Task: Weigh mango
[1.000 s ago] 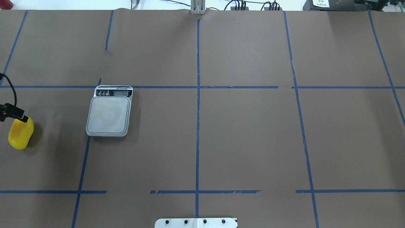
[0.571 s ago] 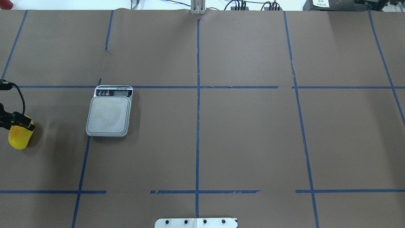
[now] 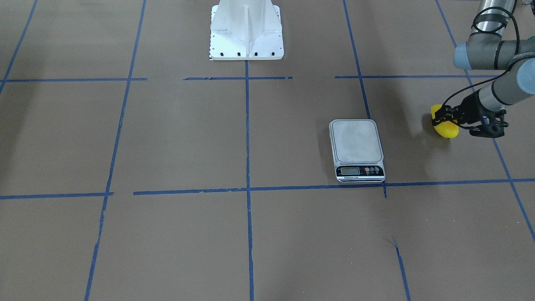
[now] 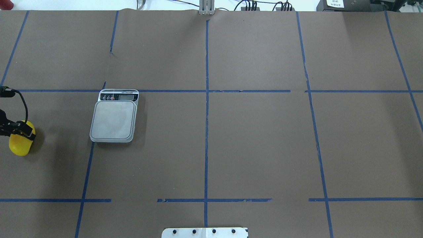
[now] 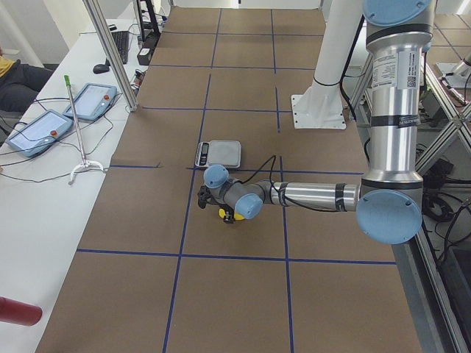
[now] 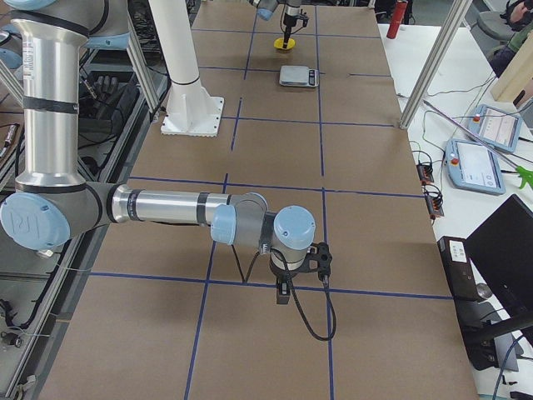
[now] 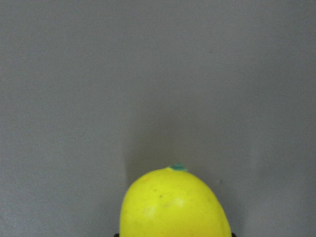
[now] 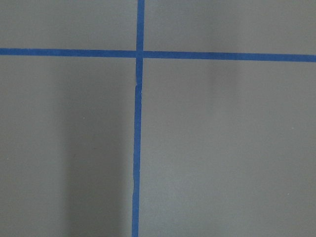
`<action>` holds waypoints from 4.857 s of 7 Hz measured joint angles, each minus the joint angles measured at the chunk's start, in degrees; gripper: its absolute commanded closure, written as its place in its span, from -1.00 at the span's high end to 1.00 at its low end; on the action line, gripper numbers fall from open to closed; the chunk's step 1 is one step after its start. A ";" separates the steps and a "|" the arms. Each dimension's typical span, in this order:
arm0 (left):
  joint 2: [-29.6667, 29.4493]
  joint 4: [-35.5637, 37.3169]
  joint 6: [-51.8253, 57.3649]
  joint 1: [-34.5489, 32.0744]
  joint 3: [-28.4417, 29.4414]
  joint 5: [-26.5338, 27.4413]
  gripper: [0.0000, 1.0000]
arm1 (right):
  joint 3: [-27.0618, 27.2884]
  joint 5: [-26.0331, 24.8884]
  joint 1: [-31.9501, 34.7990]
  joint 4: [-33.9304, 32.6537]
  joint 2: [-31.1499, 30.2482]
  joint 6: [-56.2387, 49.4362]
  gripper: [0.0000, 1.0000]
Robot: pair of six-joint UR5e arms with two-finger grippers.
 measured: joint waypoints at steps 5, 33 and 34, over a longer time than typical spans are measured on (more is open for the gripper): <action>-18.69 12.75 -12.48 4.81 -8.29 0.34 -1.00 | 0.00 0.00 0.00 0.00 0.03 0.00 1.00; -4.31 25.00 39.22 -31.29 4.38 6.22 1.00 | 0.00 0.00 0.00 0.00 0.00 0.00 1.00; -4.24 25.19 39.32 -31.42 4.25 6.19 1.00 | 0.00 0.00 0.00 0.00 0.00 0.00 1.00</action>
